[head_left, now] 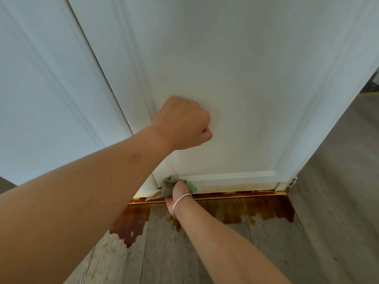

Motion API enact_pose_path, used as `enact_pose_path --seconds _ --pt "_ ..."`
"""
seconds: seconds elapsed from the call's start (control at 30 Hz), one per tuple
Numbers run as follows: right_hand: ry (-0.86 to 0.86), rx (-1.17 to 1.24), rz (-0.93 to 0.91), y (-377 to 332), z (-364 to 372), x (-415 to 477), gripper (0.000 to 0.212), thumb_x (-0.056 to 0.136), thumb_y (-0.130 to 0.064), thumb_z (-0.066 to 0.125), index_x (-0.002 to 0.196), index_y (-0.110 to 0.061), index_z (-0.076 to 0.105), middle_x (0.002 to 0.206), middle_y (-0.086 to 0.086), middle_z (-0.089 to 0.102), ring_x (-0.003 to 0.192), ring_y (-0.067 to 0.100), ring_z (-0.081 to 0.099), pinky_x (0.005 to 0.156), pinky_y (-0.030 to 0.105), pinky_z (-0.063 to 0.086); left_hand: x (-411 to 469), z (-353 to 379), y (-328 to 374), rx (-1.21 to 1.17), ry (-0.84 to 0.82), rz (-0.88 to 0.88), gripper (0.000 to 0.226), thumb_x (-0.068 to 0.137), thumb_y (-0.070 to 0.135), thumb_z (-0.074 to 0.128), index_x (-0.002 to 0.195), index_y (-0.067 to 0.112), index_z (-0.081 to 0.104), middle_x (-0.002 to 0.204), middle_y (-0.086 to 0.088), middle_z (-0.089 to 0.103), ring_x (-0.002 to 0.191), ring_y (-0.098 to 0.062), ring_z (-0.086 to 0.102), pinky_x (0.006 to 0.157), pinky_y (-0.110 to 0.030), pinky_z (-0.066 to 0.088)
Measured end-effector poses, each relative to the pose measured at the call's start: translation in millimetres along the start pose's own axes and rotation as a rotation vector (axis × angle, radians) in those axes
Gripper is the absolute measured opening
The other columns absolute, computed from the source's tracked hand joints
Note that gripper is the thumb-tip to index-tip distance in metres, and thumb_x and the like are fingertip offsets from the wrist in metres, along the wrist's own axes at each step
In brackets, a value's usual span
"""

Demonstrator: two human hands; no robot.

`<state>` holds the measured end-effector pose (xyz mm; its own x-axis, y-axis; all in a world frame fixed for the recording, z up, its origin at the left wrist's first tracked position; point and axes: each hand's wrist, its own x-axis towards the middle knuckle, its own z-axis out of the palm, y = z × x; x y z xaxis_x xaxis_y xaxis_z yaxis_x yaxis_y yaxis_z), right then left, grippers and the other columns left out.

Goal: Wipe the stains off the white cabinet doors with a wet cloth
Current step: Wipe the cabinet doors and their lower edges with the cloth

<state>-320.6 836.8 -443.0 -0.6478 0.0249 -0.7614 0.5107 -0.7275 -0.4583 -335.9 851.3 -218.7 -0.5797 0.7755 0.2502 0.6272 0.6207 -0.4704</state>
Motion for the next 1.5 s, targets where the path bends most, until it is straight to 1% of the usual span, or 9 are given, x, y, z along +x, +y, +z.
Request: enact_pose_path --seconds 0.17,0.33,0.5,0.67,0.77,0.9,1.13,1.33,1.5 --pt "-0.268 -0.179 0.106 -11.1 -10.0 -18.1 0.017 0.099 -0.007 0.045 0.095 -0.003 0.061 0.080 0.018 0.066 0.066 0.026 0.066 0.062 0.039 0.059 -1.5 1.2 -0.8 0.005 -0.003 -0.012 0.036 0.083 0.027 0.042 0.053 0.011 0.032 0.049 -0.001 0.032 0.050 -0.026 0.040 0.047 -0.025 0.015" --pt "-0.379 -0.935 0.136 -46.9 -64.1 -30.2 0.030 0.096 -0.013 0.051 0.125 -0.009 0.056 0.113 0.016 0.063 0.104 0.029 0.061 0.092 0.041 0.051 -4.3 4.0 -1.9 0.007 -0.013 -0.024 0.036 0.083 0.027 0.041 0.052 0.011 0.031 0.049 -0.001 0.031 0.051 -0.027 0.041 0.047 -0.025 0.016" --pt "0.059 -0.881 -0.113 -101.3 -136.6 -33.9 0.051 0.085 -0.020 0.071 0.132 -0.013 0.054 0.126 0.015 0.061 0.114 0.035 0.058 0.098 0.052 0.049 -7.7 2.9 -0.6 0.012 -0.006 -0.026 0.033 0.086 0.028 0.041 0.057 0.011 0.043 0.053 -0.004 0.044 0.054 -0.027 0.045 0.047 -0.025 0.015" --pt "0.605 -0.508 -0.362 -138.2 -178.0 -69.2 0.043 0.100 -0.029 0.049 0.130 0.001 0.052 0.134 0.021 0.054 0.123 0.036 0.052 0.093 0.037 0.043 -13.0 0.8 -4.4 0.067 -0.015 0.033 0.033 0.088 0.030 0.037 0.062 0.013 0.047 0.064 -0.004 0.059 0.055 -0.025 0.044 0.048 -0.025 0.018" --pt "0.876 -0.225 -0.592 -147.6 -171.5 -86.6 0.037 0.102 -0.029 0.045 0.126 -0.003 0.056 0.128 0.020 0.058 0.116 0.039 0.056 0.095 0.043 0.044 -17.9 -5.8 -9.9 -0.009 0.118 0.071 0.035 0.081 0.028 0.037 0.049 0.013 0.036 0.041 -0.006 0.044 0.039 -0.024 0.030 0.046 -0.019 0.021" --pt "0.834 -0.157 -0.831 -130.6 -122.3 -85.1 0.041 0.103 -0.022 0.037 0.140 -0.007 0.045 0.137 0.018 0.053 0.122 0.038 0.051 0.101 0.041 0.040 -25.2 -13.0 -30.8 -0.025 0.165 0.018 0.034 0.075 0.030 0.033 0.045 0.014 0.030 0.033 -0.005 0.035 0.034 -0.020 0.020 0.050 -0.015 0.009" --pt "0.662 -0.334 -0.795 -56.9 -34.0 -82.8 0.055 0.105 -0.026 0.029 0.155 -0.032 0.007 0.152 0.015 0.038 0.120 0.039 0.056 0.098 0.046 0.046 -47.6 -8.1 -62.2 -0.123 0.234 -0.194 0.036 0.078 0.033 0.040 0.049 0.011 0.037 0.039 0.002 0.031 0.038 -0.020 0.031 0.047 -0.018 0.017" --pt "0.375 -0.592 -0.779 -2.0 -9.8 -86.0 0.052 0.105 -0.028 0.031 0.154 -0.030 0.015 0.118 0.003 0.063 0.097 0.020 0.065 0.084 0.026 0.051 -51.6 -12.6 -69.7 -0.065 0.200 -0.138 0.037 0.076 0.033 0.031 0.044 0.013 0.032 0.037 0.007 0.014 0.032 -0.016 0.017 0.046 -0.014 0.017" --pt "0.175 -0.585 -0.884 -16.5 -42.4 -107.0 0.032 0.104 -0.029 0.037 0.132 -0.034 0.051 0.099 -0.020 0.059 0.085 -0.006 0.057 0.067 0.000 0.042 -52.9 -4.6 -71.0 0.013 0.183 -0.089 0.040 0.076 0.028 0.030 0.041 0.011 0.039 0.035 0.002 0.019 0.031 -0.017 0.018 0.048 -0.015 0.014"
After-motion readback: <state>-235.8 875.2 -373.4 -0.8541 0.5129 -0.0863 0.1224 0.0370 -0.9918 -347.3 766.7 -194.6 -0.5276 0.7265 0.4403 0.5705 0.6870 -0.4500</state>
